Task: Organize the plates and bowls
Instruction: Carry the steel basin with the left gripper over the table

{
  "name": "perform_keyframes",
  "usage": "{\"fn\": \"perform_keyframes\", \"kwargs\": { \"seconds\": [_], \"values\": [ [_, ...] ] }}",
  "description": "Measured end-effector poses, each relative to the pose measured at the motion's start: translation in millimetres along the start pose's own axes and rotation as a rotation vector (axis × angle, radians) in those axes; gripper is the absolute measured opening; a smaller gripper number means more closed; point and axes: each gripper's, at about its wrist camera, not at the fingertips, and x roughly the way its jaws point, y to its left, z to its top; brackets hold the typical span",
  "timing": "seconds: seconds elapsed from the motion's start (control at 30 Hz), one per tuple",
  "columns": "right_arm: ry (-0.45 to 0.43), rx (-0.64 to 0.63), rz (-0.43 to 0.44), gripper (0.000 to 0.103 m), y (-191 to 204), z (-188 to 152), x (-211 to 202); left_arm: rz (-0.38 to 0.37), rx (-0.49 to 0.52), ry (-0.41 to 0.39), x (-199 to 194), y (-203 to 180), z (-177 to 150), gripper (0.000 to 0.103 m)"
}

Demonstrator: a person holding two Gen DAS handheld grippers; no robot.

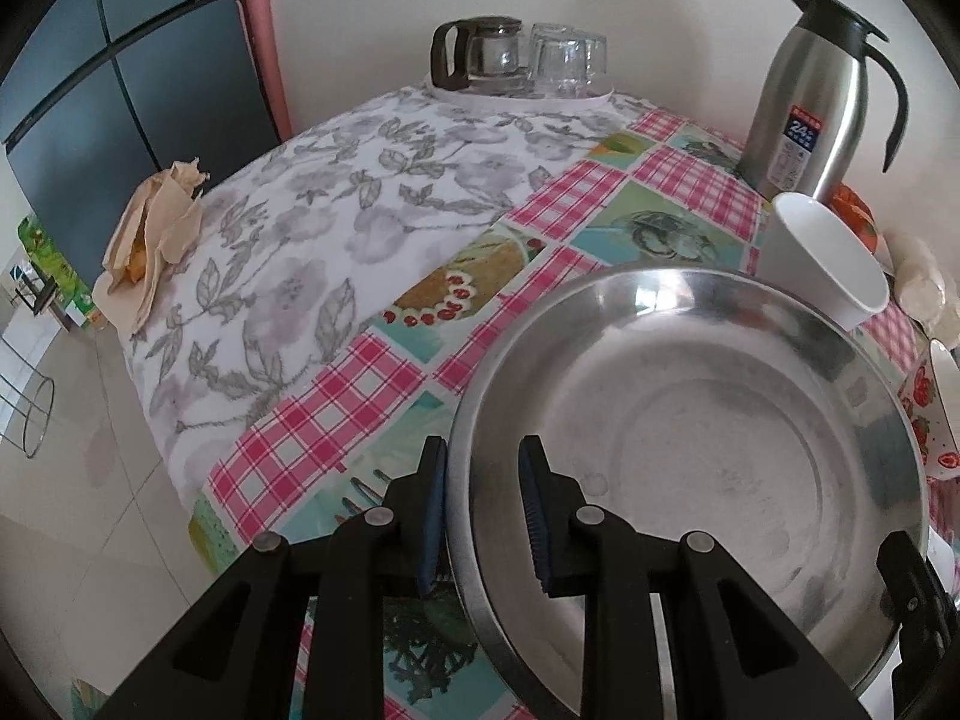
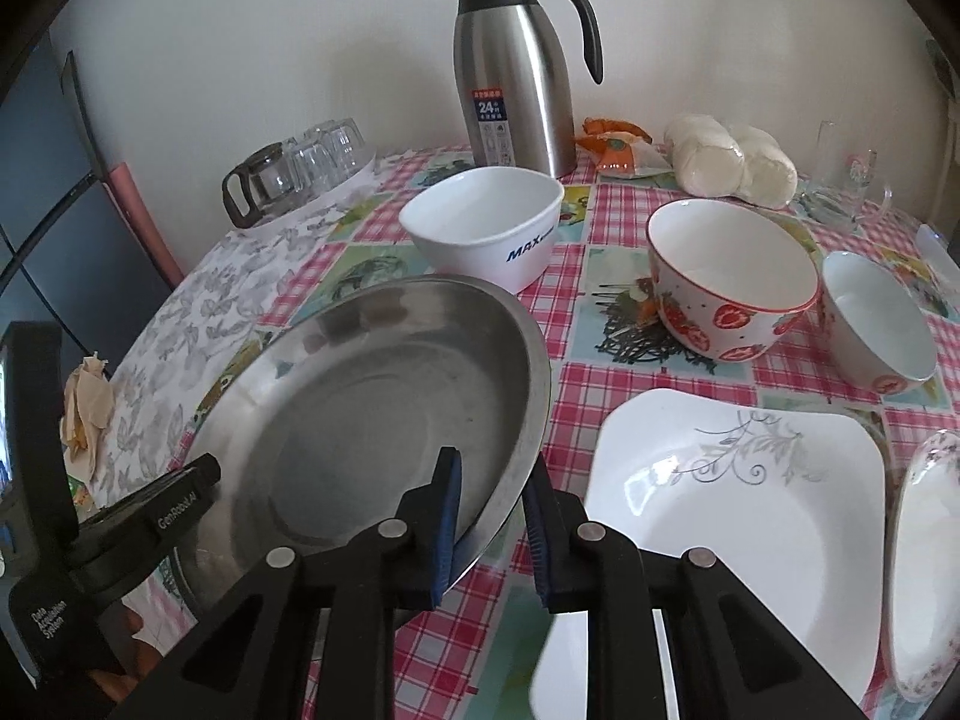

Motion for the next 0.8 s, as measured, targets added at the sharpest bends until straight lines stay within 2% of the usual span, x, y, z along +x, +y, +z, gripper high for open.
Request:
{"fn": "perform_keyframes", "kwargs": {
  "seconds": [0.23,0.53,0.6,0.73,0.8],
  "values": [
    [-0.025,-0.006,0.009,0.022,-5,2,-11,-0.009,0.001,0.0,-6,-6,-3,0.025],
    [-0.064,0.007,0.017,0.023,-17,5,-31,-0.041,0.008,-0.051,-27,-18,-5,0.025],
    [-0.074,0.014,0.032,0.023,-21,6,-38,-0.087,0.014,-0.074,-36,-23,-6,0.024],
    [-0.086,-0.071,0.026,0.022,-13,2,-43,-0.103,0.129,-0.184,-67,-54,-12,0.024],
    [-0.073,-0.06,0.038,0.021,-17,0,-44,-0.109,0.173,-0.203,-75,-68,-16,0.025]
  ]
}}
